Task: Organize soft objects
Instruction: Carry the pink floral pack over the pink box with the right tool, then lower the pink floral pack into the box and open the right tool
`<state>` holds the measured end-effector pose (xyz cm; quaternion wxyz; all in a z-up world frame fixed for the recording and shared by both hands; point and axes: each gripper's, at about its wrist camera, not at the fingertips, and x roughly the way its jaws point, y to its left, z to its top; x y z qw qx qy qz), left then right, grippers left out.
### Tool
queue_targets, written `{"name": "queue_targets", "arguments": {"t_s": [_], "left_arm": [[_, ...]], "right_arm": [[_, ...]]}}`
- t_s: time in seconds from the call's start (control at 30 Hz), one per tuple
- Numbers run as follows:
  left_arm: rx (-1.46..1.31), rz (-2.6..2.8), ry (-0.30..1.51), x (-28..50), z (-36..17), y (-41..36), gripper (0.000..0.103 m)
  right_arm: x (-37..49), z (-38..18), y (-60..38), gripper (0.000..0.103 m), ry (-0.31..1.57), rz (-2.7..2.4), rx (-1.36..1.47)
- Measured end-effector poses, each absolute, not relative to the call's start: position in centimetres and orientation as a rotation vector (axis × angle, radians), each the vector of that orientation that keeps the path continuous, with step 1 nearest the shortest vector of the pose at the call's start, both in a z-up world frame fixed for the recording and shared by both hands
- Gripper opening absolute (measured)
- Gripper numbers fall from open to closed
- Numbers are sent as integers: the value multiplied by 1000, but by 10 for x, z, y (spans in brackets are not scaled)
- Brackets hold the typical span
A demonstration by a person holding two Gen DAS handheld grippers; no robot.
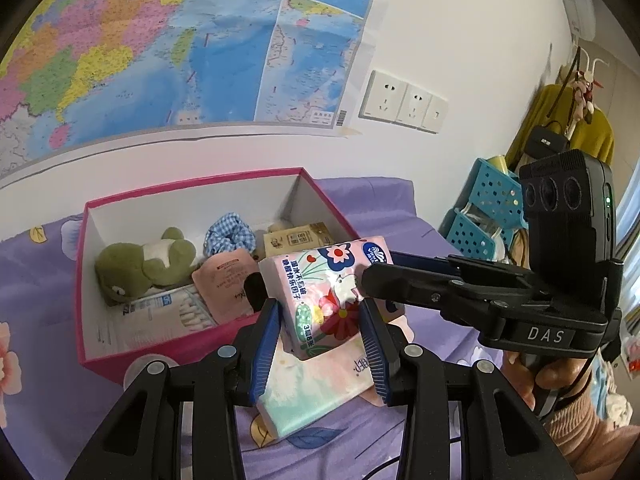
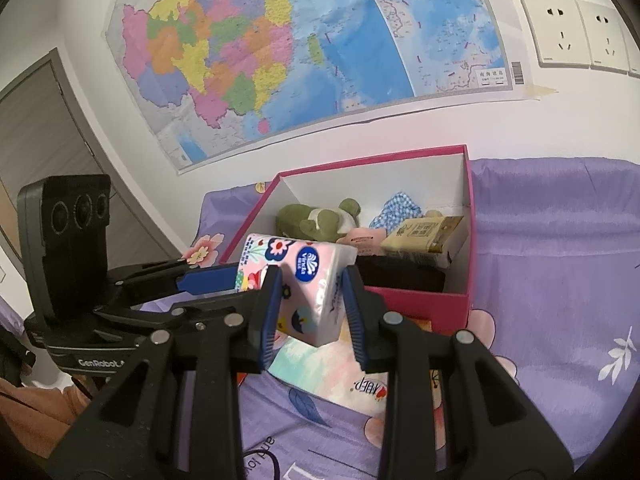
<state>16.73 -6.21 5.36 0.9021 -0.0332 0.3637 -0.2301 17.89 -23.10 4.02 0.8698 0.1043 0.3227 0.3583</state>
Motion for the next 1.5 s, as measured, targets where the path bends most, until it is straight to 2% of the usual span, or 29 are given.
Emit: {"name": "queue_targets", "arguments": {"t_s": [1.5], "left_arm": [[-65,-403,767,228,60,-68,40]], "right_arm": [[231,50,-227,34,673,717,221]]}}
